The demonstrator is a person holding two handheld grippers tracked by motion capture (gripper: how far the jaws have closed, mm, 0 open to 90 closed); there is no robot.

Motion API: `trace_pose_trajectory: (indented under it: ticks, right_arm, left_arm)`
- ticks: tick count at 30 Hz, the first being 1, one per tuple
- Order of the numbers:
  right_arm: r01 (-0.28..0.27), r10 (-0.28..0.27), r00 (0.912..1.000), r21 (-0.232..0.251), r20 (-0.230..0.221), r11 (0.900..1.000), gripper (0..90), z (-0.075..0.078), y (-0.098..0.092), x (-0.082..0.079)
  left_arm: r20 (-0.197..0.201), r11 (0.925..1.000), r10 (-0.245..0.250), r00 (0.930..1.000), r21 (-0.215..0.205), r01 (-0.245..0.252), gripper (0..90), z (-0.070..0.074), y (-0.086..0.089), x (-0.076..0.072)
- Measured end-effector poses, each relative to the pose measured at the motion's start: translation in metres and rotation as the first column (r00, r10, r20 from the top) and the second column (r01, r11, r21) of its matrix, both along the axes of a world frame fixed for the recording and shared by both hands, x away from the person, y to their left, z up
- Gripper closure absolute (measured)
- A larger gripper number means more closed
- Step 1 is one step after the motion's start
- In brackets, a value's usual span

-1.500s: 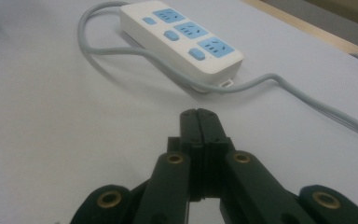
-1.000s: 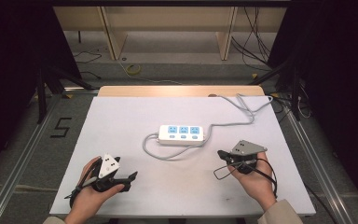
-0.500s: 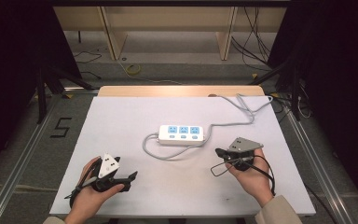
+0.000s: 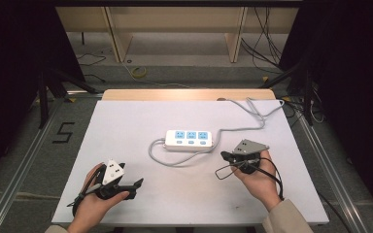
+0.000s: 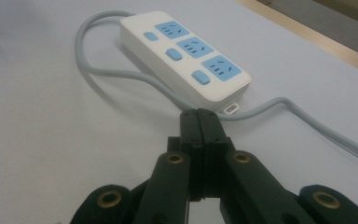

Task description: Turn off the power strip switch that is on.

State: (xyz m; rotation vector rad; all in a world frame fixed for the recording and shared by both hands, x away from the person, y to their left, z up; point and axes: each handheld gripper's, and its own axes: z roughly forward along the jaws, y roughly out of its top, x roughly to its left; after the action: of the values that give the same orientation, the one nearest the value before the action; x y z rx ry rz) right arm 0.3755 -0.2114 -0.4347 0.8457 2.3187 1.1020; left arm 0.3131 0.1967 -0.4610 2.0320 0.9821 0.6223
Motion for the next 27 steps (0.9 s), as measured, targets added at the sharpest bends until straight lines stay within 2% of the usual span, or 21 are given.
trace_pose_trajectory:
  ticks: [27]
  right_arm:
    - [-0.022,0.022,0.9997,-0.018,-0.007,1.000,90.0,0.009,0.017,0.019]
  left_arm:
    - [0.006,0.9999,-0.006,1.0000,0.011,0.006,19.1,0.000,0.000,0.000]
